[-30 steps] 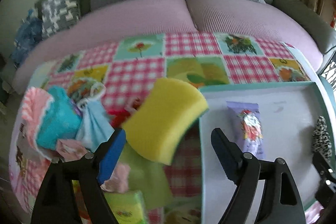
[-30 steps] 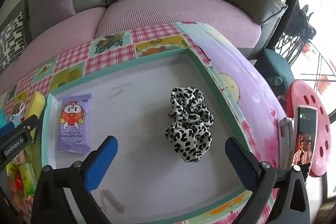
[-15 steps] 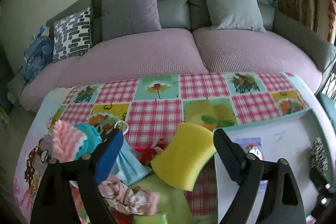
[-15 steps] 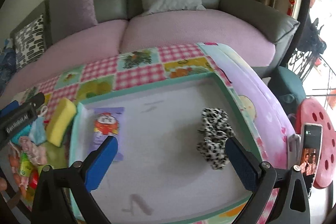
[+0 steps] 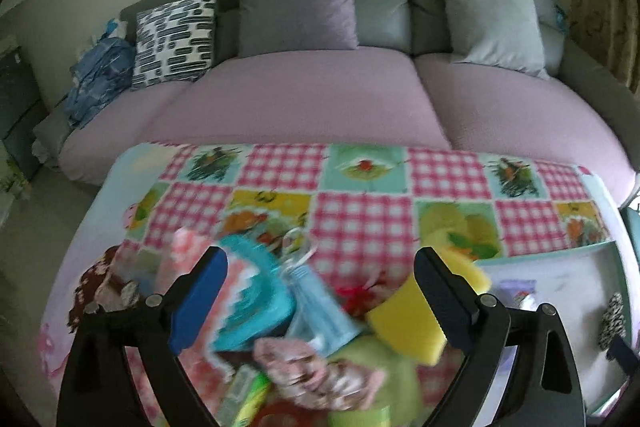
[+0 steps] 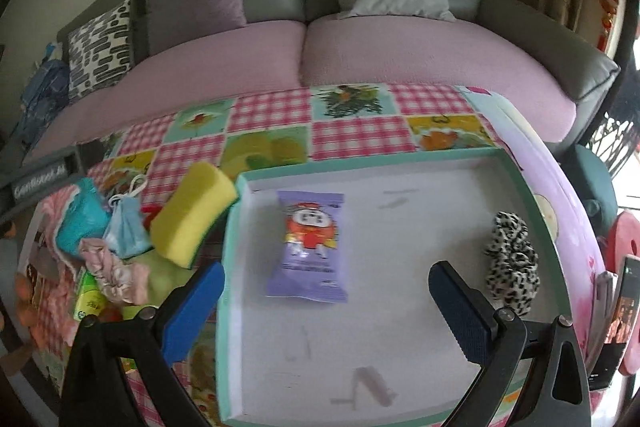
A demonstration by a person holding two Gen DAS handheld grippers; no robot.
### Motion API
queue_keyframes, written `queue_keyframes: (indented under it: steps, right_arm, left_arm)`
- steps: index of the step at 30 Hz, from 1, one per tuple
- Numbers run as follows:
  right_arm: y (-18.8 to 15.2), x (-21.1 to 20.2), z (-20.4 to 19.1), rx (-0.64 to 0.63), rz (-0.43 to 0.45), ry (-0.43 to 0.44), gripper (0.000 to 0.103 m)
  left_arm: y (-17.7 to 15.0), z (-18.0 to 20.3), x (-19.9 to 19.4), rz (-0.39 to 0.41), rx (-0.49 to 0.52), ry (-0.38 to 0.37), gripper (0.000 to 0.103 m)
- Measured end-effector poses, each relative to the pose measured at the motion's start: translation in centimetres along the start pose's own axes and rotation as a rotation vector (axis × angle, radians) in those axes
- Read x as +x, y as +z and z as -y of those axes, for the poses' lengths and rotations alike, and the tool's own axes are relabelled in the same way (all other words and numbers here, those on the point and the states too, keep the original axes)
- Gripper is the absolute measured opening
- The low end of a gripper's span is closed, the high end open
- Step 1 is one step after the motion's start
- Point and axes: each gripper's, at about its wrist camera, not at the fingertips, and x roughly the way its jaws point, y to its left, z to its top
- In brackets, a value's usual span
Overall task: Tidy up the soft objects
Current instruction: 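Move both tools back toward the pile of items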
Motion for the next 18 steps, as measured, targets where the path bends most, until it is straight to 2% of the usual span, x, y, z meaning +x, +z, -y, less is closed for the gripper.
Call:
queue_keyframes:
  steps: [4, 8, 12, 18]
  right_arm:
    - [0.1, -0.5, -2.0, -0.02, 0.011, 0.048, 0.103]
    - [0.3, -1.5, -4.4, -0.053, 0.052, 0.086, 0.103]
    - [0.1, -2.2, -6.9, -0.096, 0.074, 0.145, 0.103]
    - [-0.9, -2.0, -10.4, -0.169, 0.052, 0.188, 0.103]
  left_arm:
    - [-1.2, -3.0, -0.7, -0.013, -0.03, 0.034, 0.095]
    - [-2.1, -6.8, -2.0, -0.025, -0.083, 0.103, 0.095]
    - [-3.2, -10.3, -3.3, -0.018, -0.15, 0.11, 0.095]
    - [-5.8, -14.6, -3.5, -0.076, -0.216, 0.105, 0.095]
